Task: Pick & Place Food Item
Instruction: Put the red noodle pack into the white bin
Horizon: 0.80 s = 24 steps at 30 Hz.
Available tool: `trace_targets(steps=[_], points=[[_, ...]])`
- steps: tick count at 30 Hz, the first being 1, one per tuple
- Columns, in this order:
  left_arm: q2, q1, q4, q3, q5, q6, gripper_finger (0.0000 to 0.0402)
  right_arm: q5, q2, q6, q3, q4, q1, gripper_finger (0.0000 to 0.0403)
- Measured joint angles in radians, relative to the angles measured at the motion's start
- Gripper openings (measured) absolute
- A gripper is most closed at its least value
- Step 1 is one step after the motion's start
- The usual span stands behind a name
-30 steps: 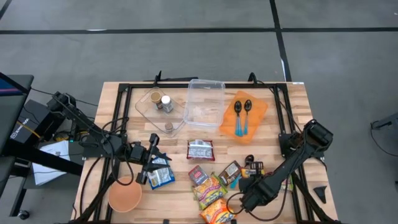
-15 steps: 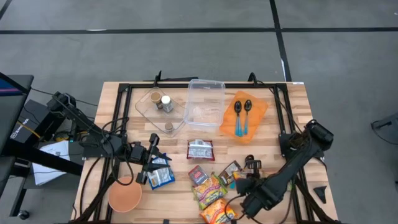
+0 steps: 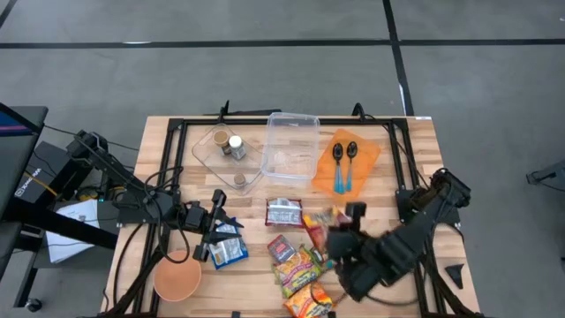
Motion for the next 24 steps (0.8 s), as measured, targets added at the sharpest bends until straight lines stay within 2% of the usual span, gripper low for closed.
trace_targets(steps=[3,13,24], points=[[0.0,0.0,0.0,0.0,0.0,0.0,0.0095,0.035,0.0,-0.103,0.054,0.003,-0.074,0.0],[0.0,0.0,0.0,0.0,0.0,0.0,0.0095,0.042,0.0,-0.393,0.176,0.086,-0.424,0.0],[0.0,0.0,0.0,0.0,0.0,0.0,0.0095,-0.179,0.011,-0.702,0.186,0.428,-0.773,0.0]])
